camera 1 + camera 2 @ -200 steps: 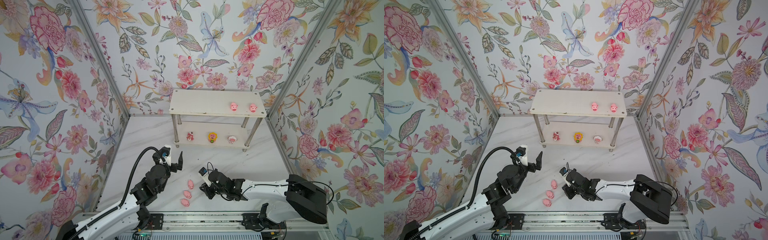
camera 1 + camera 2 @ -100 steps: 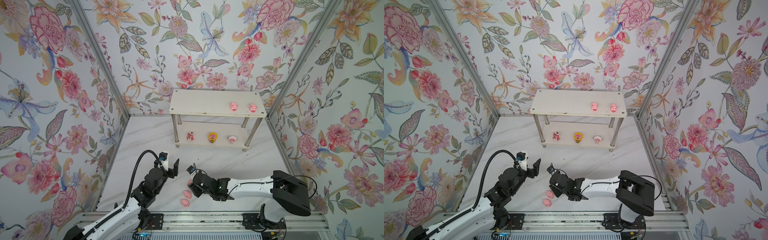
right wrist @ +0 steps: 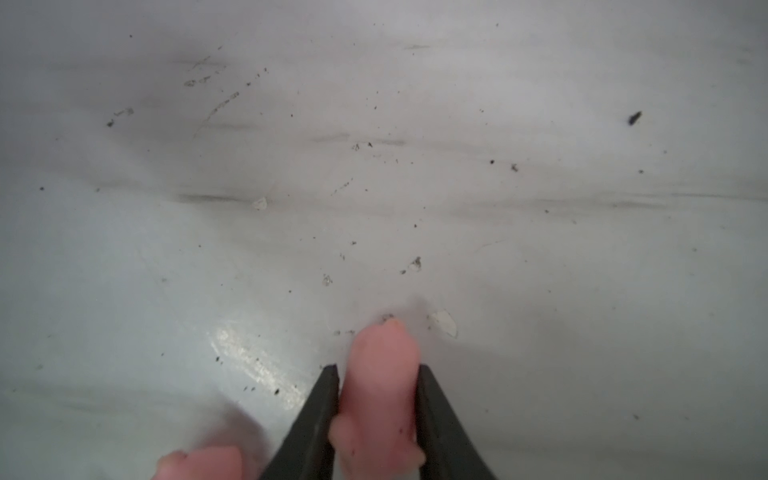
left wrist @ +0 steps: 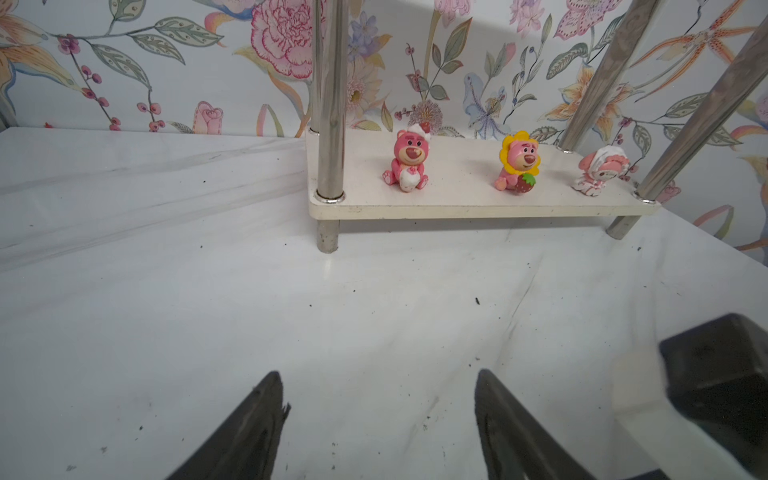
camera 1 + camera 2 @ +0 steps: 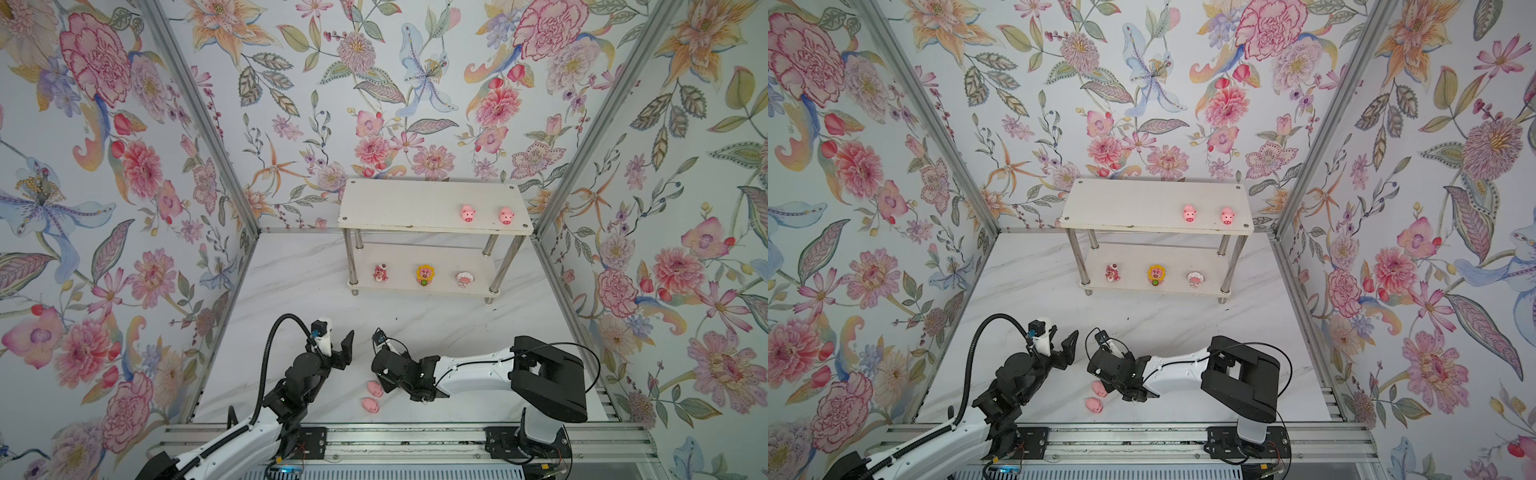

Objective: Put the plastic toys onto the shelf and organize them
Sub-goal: 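Lift the pig with the right gripper up onto the upper shelf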

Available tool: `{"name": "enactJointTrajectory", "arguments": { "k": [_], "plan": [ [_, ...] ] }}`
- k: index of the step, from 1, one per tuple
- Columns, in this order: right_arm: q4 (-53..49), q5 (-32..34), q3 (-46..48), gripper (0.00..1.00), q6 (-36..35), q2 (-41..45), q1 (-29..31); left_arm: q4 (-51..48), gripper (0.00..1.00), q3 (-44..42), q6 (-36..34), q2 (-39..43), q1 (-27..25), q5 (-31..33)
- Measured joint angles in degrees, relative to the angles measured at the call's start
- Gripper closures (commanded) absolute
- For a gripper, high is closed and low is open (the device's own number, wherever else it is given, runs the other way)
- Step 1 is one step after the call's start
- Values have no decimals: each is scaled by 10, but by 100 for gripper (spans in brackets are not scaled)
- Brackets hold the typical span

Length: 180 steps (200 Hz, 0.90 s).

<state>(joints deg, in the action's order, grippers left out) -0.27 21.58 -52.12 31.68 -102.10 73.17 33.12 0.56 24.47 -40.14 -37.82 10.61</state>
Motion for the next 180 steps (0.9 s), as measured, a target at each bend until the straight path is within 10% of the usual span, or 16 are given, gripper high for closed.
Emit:
{"name": "enactJointTrajectory", "arguments": {
  "k": [84, 180],
  "plan": [
    [-188, 38, -114, 90, 8, 57, -39, 24, 29, 0, 19, 27, 1, -45],
    [-399, 74, -569, 92, -143, 159, -185, -2, 29, 0, 35, 64, 1, -59]
  ]
}}
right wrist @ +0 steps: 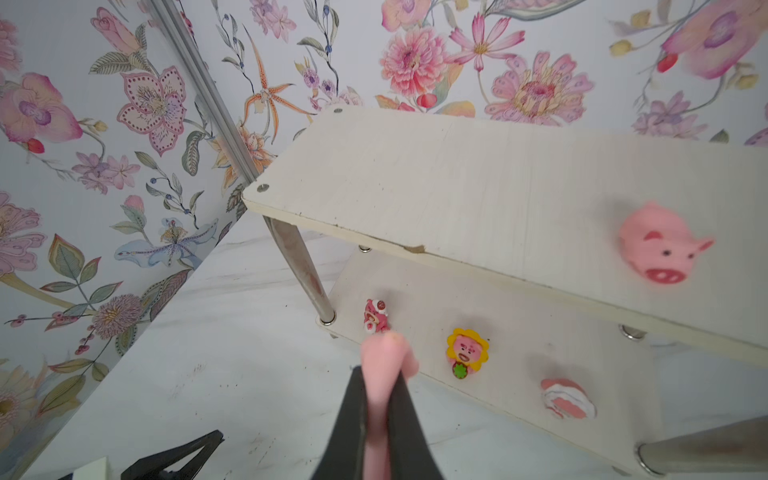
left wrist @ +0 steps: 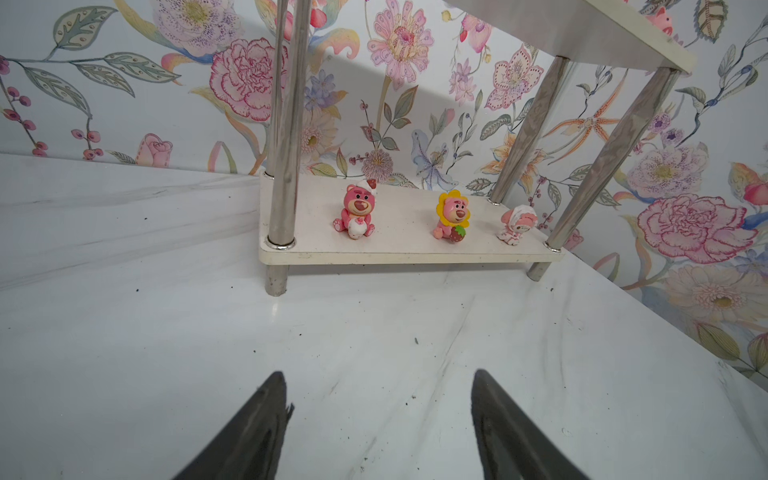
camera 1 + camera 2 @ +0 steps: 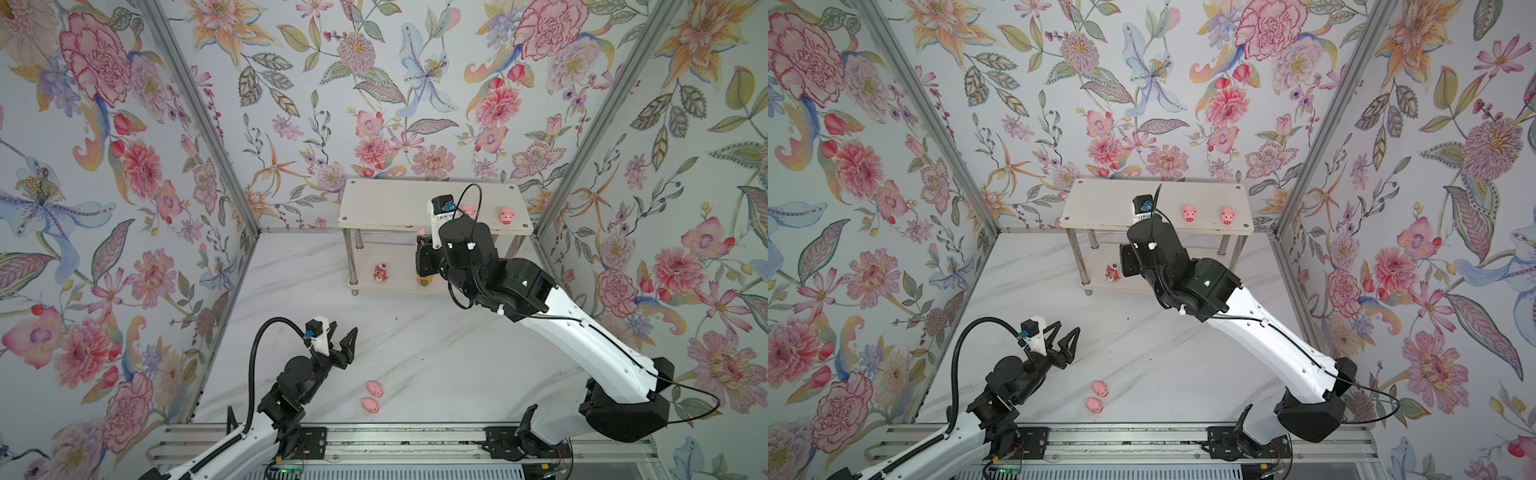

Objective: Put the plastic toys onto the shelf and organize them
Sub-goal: 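Lift the pig with the right gripper up onto the upper shelf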

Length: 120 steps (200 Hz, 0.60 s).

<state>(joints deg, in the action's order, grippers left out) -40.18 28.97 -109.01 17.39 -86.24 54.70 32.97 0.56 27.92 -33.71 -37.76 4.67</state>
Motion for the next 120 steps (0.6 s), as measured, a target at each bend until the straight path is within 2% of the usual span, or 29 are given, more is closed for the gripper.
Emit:
{"name": "enactJointTrajectory", "arguments": {
  "k": [39, 81, 120],
  "plan": [
    [-41, -1, -120, 92, -43, -78, -60, 1, 29, 0, 0, -25, 1, -8],
    [-64, -18, -183, 91, -52, -162, -111, 2, 29, 0, 0, -28, 2, -13],
    [-72, -35, -229, 91, -52, -217, -129, 2, 29, 0, 0, -32, 2, -13]
  ]
}}
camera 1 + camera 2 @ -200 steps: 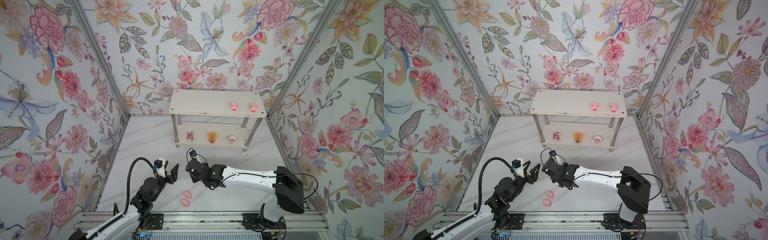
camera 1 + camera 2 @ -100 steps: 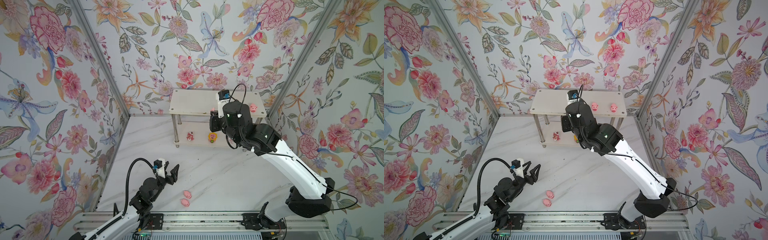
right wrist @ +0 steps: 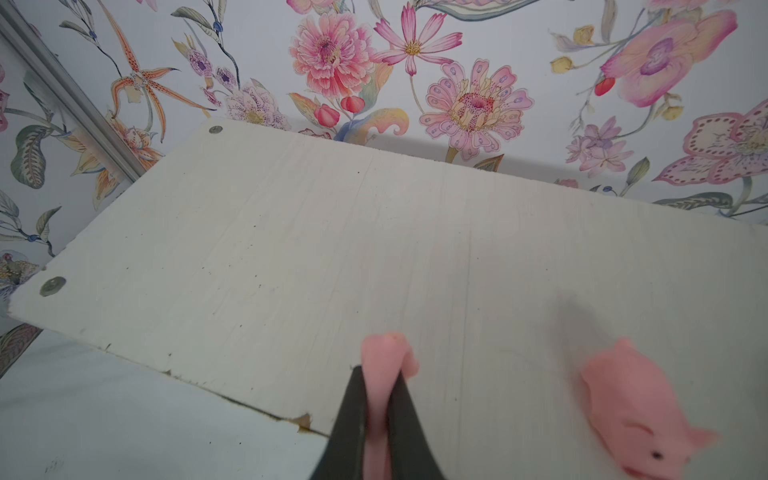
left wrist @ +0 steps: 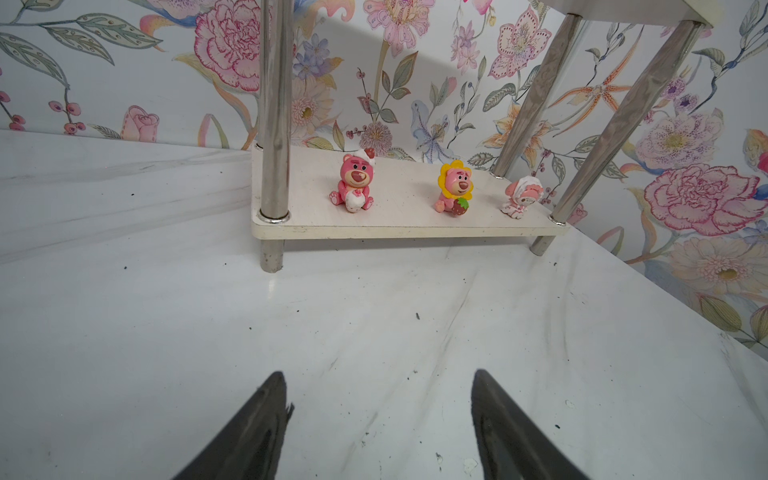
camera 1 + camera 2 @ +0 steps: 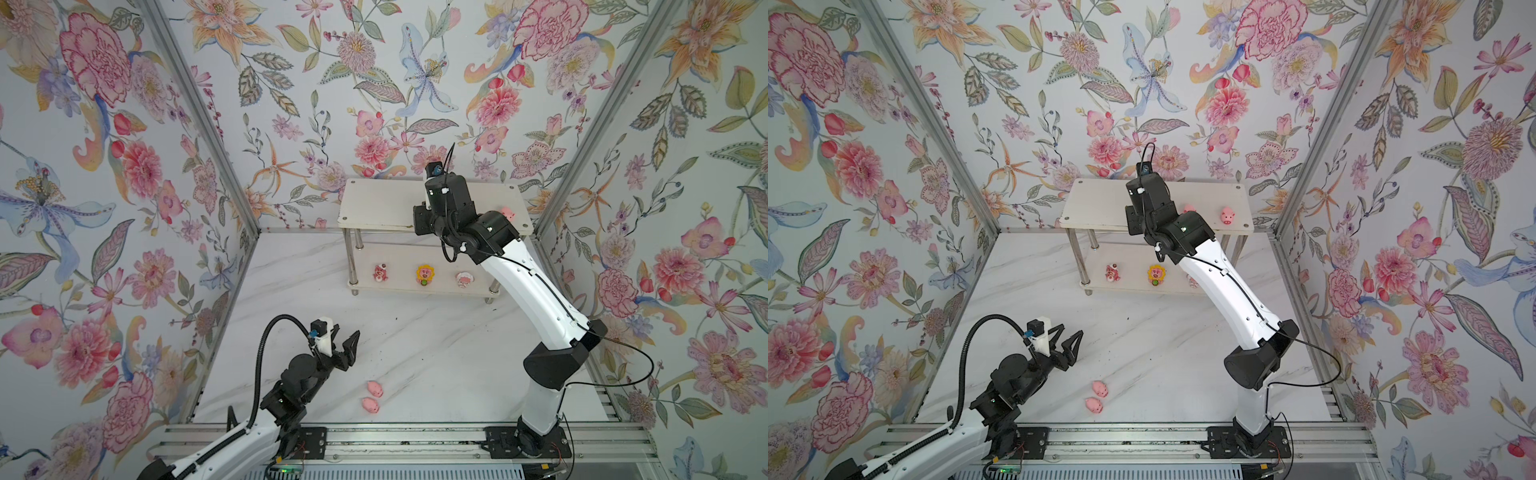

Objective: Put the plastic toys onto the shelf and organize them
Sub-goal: 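Lift the pig with the right gripper up onto the upper shelf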

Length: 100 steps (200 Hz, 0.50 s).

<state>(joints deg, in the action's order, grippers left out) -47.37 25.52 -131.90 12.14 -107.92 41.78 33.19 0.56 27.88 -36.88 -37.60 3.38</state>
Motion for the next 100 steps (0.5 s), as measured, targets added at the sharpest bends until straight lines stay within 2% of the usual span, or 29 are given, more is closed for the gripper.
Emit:
{"name": "enactJointTrajectory", "arguments": {
  "k": [100],
  "plan": [
    [-5, -17, -3, 86, 9, -17, -29, 13, 29, 0, 0, -19, 0, -2]
  ]
}}
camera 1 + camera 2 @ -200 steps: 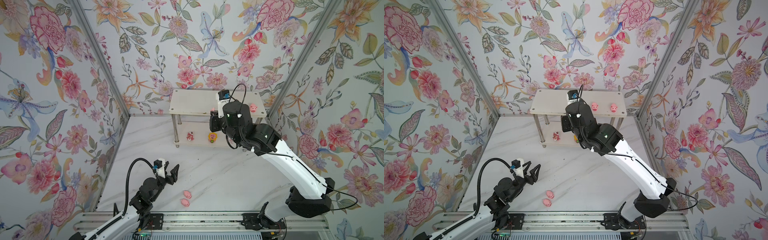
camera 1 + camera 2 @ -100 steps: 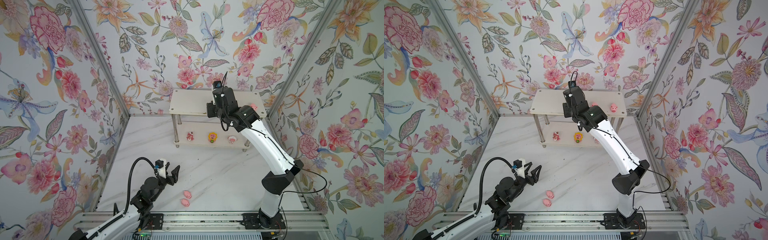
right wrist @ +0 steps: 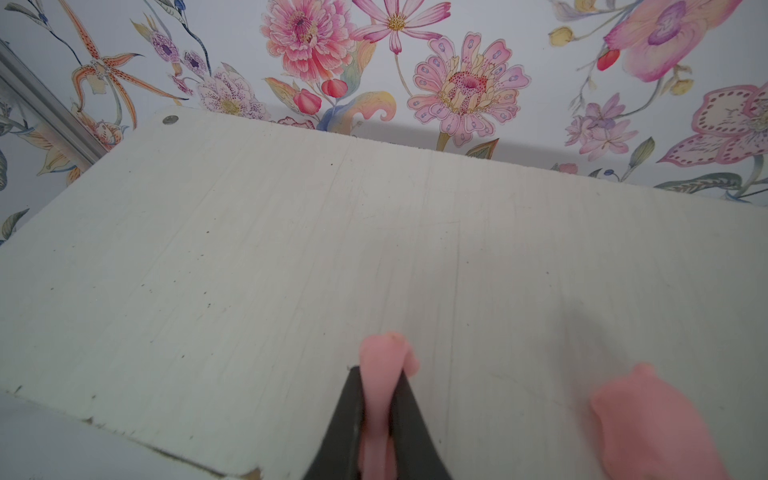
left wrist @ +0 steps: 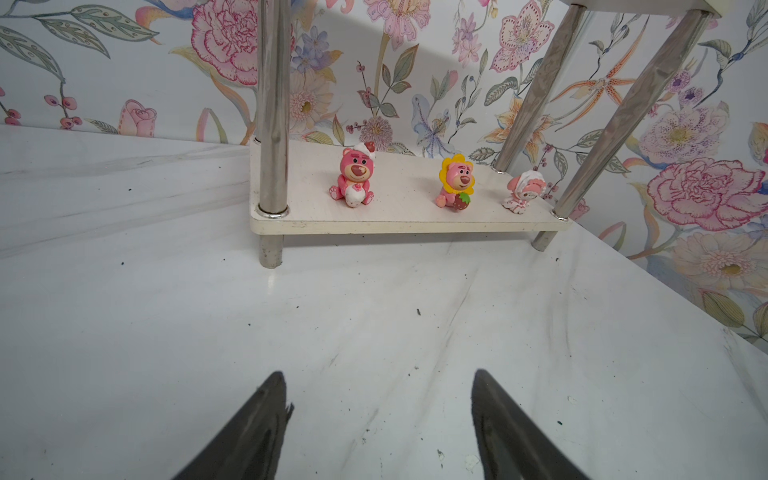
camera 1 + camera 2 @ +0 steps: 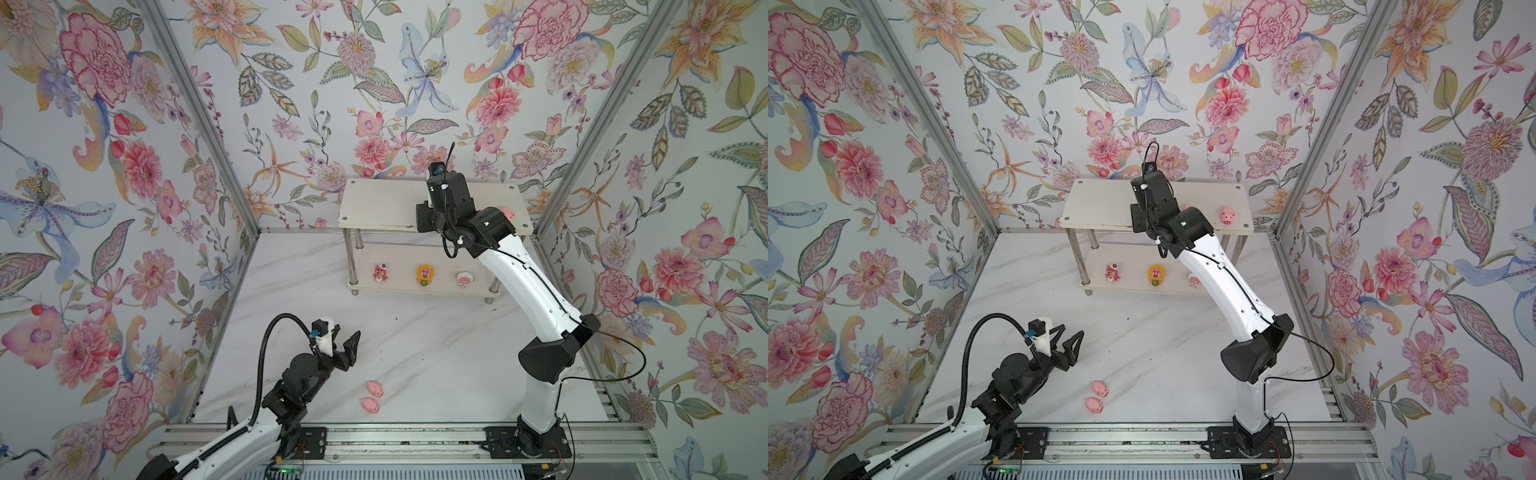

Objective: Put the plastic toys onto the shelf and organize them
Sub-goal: 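Lift the pig with the right gripper up onto the upper shelf, then open the right gripper and release the pig on the upper shelf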

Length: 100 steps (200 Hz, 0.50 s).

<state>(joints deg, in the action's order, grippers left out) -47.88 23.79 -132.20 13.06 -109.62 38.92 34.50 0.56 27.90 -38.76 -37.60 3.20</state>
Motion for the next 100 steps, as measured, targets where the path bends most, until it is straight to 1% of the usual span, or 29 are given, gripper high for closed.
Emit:
{"name": "enactJointTrajectory", "arguments": {
  "k": [48, 77, 100],
  "plan": [
    [-1, -4, 4, 79, 9, -4, -8, 3, 29, 0, 0, -6, 0, 0],
    [2, -4, 7, 70, 14, -10, -11, 3, 29, 0, 0, -12, 0, 0],
    [1, -4, 7, 58, 16, -10, -12, 4, 29, 0, 0, -17, 0, 0]
  ]
}}
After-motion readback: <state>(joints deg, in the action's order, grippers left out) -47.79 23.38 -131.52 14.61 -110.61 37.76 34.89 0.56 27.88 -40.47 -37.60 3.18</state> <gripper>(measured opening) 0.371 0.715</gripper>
